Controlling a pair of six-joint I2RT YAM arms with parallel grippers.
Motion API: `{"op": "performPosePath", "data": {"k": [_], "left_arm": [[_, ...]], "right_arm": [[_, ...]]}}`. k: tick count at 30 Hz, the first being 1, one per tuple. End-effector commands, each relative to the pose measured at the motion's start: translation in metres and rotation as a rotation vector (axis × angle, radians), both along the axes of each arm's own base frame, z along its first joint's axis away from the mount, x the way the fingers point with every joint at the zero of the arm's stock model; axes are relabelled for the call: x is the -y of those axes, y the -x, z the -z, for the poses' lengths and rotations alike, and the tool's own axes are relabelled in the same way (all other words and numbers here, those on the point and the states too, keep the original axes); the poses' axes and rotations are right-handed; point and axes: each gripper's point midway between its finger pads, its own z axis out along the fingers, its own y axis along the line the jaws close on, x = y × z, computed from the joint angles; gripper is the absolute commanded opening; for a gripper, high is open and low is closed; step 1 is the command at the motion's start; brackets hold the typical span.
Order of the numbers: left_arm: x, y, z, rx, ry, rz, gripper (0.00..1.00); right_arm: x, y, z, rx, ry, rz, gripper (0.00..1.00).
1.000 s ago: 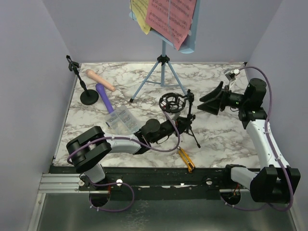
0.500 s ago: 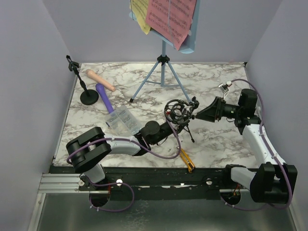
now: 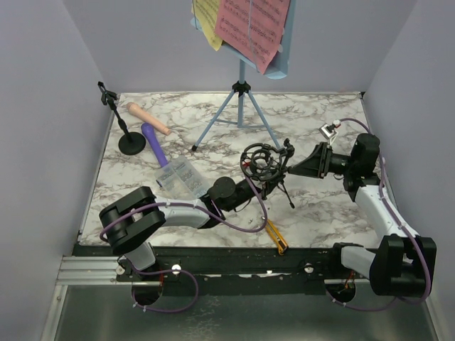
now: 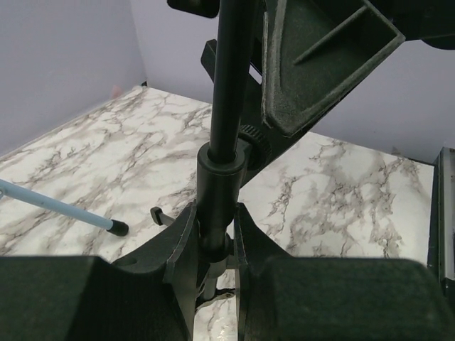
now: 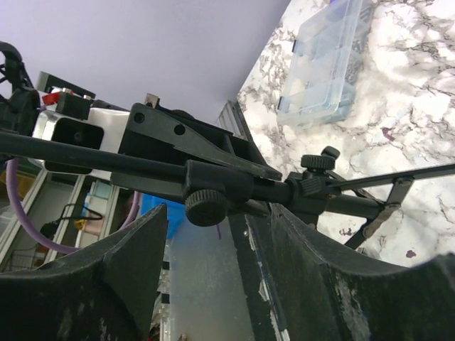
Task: Pack up the instrument practice props
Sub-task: Unscrew the knob on the microphone stand.
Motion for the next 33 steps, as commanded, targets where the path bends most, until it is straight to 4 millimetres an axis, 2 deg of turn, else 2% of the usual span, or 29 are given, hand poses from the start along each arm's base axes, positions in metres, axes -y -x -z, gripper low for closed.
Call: {"op": "performPosePath", "data": {"k": [1, 5, 11, 15, 20, 23, 28, 33], "left_arm": [[0.0082, 0.0075, -0.0356, 0.033, 0.123, 0.058, 0.0], [0.0106, 0.0076, -0.0342, 0.029, 0.124, 0.067, 0.0], [0.0105, 0.006, -0.0359, 0.029, 0.132, 0.058, 0.0], [0.0102, 0.0055, -0.036, 0.026, 0.136, 0.056, 0.0], [0.0109, 0.0063, -0.0368, 0.021, 0.142, 0.06, 0.0], [0.0107, 0.0061, -0.0362, 0.015, 0.145, 0.06, 0.0], [0.0117, 0.0084, -0.0383, -0.006, 0.163, 0.074, 0.0], [0.0094, 0.0132, -0.0375, -0.049, 0.182, 0.092, 0.0]], "right_arm": [[-0.0015, 0.0063, -0.006, -0.022, -0.031, -0.051, 0.62], [-0.0024, 0.0089, -0.0063, -0.034, -0.037, -0.07, 0.56], [-0.0034, 0.0111, -0.0044, -0.023, -0.034, -0.08, 0.35], [-0.0048, 0.0109, -0.0029, -0.017, -0.03, -0.084, 0.32], [-0.0065, 0.0083, -0.0005, -0.007, -0.019, -0.079, 0.33], [-0.007, 0.0094, -0.0022, 0.011, -0.018, -0.088, 0.18], [-0.0064, 0.0069, -0.0019, 0.087, 0.003, -0.081, 0.0], [-0.0067, 0.0025, 0.0002, 0.224, 0.059, -0.065, 0.0]]}}
